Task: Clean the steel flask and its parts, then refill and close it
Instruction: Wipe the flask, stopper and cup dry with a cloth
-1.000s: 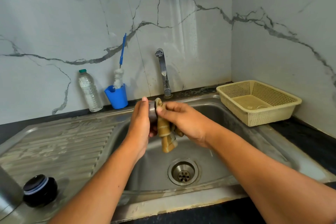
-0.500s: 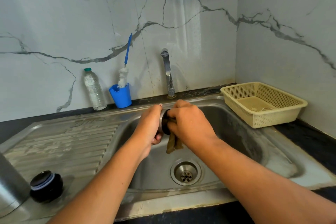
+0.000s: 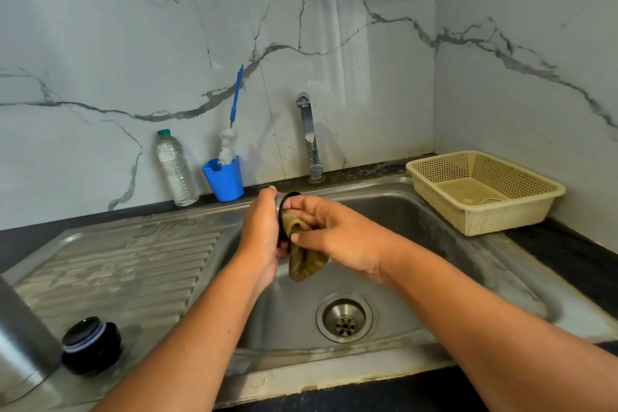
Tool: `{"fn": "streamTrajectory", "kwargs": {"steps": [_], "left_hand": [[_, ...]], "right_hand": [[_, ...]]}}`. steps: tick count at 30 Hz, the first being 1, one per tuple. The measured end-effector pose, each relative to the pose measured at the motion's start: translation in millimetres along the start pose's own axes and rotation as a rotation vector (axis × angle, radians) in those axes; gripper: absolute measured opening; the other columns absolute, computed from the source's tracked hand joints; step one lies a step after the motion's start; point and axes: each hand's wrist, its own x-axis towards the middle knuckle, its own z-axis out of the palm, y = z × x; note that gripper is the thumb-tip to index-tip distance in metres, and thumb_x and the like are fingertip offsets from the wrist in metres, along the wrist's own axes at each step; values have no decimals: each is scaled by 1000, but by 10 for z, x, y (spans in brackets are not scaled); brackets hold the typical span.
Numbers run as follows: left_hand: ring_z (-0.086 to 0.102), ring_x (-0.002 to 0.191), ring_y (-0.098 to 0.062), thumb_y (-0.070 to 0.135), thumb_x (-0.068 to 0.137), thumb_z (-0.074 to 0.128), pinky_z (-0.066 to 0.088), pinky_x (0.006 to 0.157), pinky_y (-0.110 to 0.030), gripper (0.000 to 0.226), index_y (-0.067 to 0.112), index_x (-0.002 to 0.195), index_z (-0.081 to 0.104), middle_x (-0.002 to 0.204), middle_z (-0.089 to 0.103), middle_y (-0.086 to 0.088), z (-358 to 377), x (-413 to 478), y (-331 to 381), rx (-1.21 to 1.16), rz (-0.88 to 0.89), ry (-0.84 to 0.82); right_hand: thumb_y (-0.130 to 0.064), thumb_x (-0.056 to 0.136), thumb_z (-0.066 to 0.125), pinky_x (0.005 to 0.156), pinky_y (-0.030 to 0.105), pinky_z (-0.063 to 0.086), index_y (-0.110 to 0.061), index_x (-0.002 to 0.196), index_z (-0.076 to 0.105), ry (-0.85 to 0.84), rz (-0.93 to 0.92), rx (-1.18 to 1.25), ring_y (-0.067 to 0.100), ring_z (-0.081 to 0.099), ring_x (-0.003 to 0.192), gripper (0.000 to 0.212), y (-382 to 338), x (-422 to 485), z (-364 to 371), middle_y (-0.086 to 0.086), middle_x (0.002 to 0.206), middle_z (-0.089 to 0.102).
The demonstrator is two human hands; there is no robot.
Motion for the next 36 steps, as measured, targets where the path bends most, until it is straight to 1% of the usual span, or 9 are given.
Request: {"fn": "streamTrajectory", "kwargs": {"steps": [5, 10, 14, 18, 22, 25, 28, 31, 36], "left_hand": [[38, 42, -11, 52, 99, 47, 23, 33, -17, 41, 15, 90, 61, 59, 53, -2, -41, 0, 0, 1, -225, -46], [33, 39, -10, 49, 97, 50, 20, 33, -16, 36, 17, 81, 57, 54, 47, 2, -44, 4, 15, 46, -258, -81], [43, 42, -14, 50, 98, 48, 32, 38, -20, 38, 19, 78, 55, 55, 49, 0, 6, 4, -5, 67, -127, -25], [58, 79, -26, 48, 87, 50, 50, 75, -45, 37, 14, 91, 64, 80, 59, -9, 21, 14, -21, 159, 197, -23], [53, 67, -14, 42, 102, 47, 40, 58, -32, 28, 33, 80, 63, 69, 59, 7, 45, -15, -23, 291, 416, -68], [50, 67, -16, 47, 93, 43, 38, 59, -35, 24, 38, 81, 62, 68, 55, 7, 72, -15, -30, 343, 485, -75], [56, 70, -13, 46, 90, 45, 45, 60, -31, 26, 26, 84, 61, 70, 61, 10, 63, 4, -12, 296, 483, -66], [59, 66, -4, 28, 101, 47, 49, 62, -24, 23, 21, 83, 61, 66, 62, 14, 40, 15, -14, 263, 464, -4], [43, 48, -12, 35, 100, 44, 28, 37, -19, 24, 23, 84, 55, 62, 50, 1, 30, 12, 20, 50, 97, 22]], "right_hand": [[-12, 97, 53, 92, 35, 36, -36, 135, 48, 67, -46, -1082, 14, 29, 100, 45, -32, -28, 91, -10, 99, 42], [-8, 91, 56, 86, 37, 32, -28, 126, 47, 125, -114, -1273, 22, 36, 109, 41, 42, 3, 139, -11, 99, 49], [-12, 92, 59, 76, 33, 47, -20, 117, 53, 138, 44, -862, 24, 56, 93, 27, -35, 49, 113, 3, 99, 60], [-18, 97, 61, 57, 24, 48, -12, 98, 63, 55, 155, -115, 16, 63, 69, 6, -70, 33, -40, 10, 88, 69], [-19, 99, 54, 45, 18, 41, -11, 83, 64, 67, 336, 745, 10, 51, 54, 21, -66, 5, -164, 6, 75, 58], [-23, 100, 47, 45, 15, 35, -16, 76, 59, 138, 349, 901, 6, 46, 51, 28, -57, 53, -156, 1, 69, 51], [-22, 99, 60, 54, 21, 46, -11, 89, 66, 152, 213, 580, 14, 58, 56, 16, -65, 32, -97, 6, 72, 64], [-15, 95, 70, 90, 41, 60, -2, 111, 66, 97, 55, 111, 34, 74, 90, 22, -16, 17, -97, 19, 96, 76], [-6, 95, 65, 78, 27, 60, -29, 115, 73, 69, -160, -529, 12, 73, 80, 31, 27, 54, -134, -6, 90, 75]]}}
